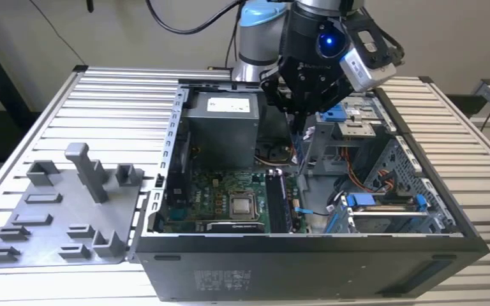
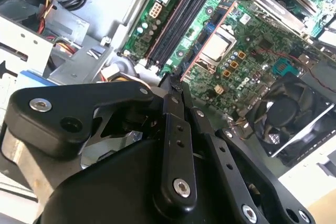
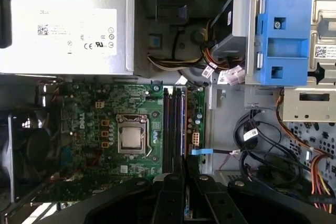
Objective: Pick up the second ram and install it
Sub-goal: 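Insert the second ram into the second slot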
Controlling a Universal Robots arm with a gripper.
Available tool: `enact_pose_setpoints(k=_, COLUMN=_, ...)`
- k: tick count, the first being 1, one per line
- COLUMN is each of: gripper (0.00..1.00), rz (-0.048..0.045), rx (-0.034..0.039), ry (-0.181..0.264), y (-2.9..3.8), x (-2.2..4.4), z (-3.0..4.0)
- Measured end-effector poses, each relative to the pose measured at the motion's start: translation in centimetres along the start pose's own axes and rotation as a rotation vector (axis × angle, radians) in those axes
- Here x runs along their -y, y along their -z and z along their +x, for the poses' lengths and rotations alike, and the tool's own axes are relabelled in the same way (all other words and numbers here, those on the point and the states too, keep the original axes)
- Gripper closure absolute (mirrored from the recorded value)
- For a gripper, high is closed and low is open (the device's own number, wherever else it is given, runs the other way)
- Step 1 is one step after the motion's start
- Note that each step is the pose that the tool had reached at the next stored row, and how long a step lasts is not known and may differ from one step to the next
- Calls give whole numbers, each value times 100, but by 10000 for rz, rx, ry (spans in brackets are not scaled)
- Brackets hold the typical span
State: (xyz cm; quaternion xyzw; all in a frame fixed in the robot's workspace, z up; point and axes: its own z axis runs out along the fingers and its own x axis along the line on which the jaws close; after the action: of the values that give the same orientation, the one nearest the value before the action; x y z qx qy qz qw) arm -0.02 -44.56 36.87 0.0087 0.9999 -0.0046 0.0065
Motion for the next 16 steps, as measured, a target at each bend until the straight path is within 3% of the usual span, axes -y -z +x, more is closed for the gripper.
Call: enact_pose_setpoints(k=16, gripper=87, rz=1, rx=0, ry=0, y=-155, x=6, z=2)
